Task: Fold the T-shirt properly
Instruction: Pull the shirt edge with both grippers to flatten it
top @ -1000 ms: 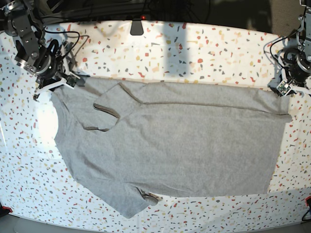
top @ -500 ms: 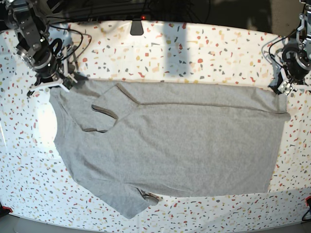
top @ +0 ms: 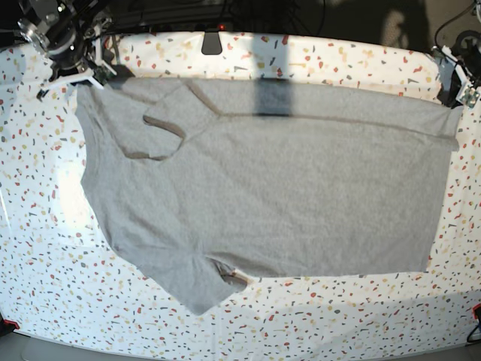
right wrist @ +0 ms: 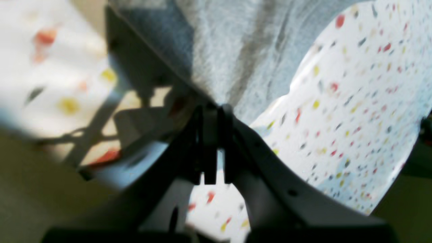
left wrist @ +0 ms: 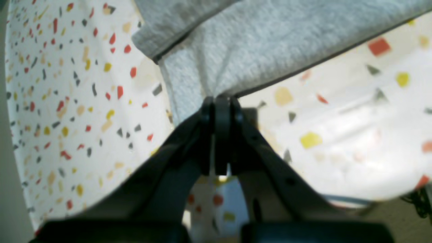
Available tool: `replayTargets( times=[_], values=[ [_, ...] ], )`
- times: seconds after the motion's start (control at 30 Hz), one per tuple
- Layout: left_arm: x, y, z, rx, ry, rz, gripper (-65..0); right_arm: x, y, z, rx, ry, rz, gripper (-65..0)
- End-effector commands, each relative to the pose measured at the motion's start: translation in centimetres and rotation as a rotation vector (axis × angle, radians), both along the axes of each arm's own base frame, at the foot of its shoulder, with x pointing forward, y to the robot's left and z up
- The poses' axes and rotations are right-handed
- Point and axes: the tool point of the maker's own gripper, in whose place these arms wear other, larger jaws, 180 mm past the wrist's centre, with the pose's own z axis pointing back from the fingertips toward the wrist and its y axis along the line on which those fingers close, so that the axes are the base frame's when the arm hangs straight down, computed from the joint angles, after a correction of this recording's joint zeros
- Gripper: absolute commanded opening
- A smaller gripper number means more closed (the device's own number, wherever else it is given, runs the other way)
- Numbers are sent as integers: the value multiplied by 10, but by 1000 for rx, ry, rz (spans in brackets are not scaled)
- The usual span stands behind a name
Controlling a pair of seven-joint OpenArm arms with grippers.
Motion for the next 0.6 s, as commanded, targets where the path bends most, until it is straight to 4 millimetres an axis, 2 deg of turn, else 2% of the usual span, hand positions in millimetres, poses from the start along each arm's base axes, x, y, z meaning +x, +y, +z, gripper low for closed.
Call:
replayTargets(
  times=[0.0, 0.17, 0.3, 0.43, 0.57],
  values=[
    [5, 6, 13, 15, -34, -7, -650, 0, -4, 9, -15, -19, 13, -650],
    [-12, 1, 9, 7, -6, -23, -650, -28, -15, 9, -26, 0, -26, -650],
    [-21, 0, 5, 2, 13, -24, -650, -40, -17, 7, -31, 22, -37, -650],
    [-27, -2, 1, -5, 25, -17, -650, -42, -17, 6, -32, 21, -41, -650],
    [-42, -2, -4, -5, 62, -17, -650, -41, -17, 6, -31, 19, -43, -650]
  ],
)
